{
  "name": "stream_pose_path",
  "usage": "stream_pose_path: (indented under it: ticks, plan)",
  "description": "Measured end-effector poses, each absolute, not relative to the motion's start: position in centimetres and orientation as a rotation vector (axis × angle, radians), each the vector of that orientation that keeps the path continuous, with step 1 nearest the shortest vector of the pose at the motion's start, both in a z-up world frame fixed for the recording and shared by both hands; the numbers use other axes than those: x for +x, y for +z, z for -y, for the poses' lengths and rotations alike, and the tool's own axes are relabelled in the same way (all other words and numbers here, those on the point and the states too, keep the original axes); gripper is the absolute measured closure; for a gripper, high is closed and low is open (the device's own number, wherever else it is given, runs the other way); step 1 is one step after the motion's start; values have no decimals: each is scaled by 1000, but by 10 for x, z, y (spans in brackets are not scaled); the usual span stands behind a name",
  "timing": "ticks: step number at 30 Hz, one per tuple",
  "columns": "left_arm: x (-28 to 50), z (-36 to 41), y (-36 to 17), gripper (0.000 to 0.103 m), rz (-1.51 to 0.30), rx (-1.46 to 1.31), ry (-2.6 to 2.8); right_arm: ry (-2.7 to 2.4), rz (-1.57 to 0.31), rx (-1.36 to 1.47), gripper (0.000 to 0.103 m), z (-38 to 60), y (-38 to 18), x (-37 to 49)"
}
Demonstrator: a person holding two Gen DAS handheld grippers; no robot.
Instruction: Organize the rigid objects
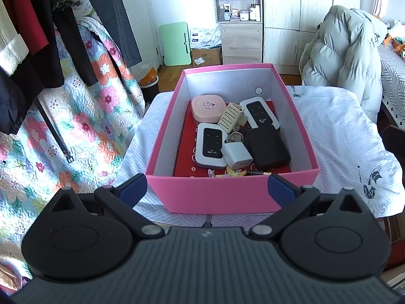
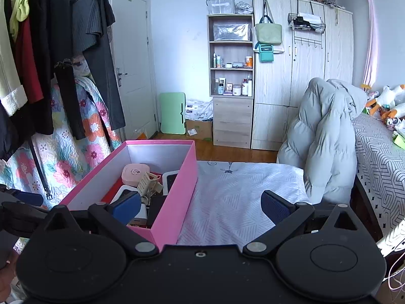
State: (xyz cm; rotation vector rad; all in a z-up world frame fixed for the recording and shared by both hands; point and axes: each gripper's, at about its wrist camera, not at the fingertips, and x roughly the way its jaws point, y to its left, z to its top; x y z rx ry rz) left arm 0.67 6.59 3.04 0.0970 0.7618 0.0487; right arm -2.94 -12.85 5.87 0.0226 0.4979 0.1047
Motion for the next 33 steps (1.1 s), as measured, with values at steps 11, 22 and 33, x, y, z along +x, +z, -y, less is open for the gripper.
stream_pose_path:
  ticks: [11,22,33]
  plan:
    - [2,-61,15,0,-729,112,57,70,-481,10,1,135,43,-39]
    - [-10,-54,0,0,-712,84,35,73,-480,-3,1,143,32,-50]
    - [-17,-49,8,0,-681,73,33,77,-483,5,1,143,30,-49]
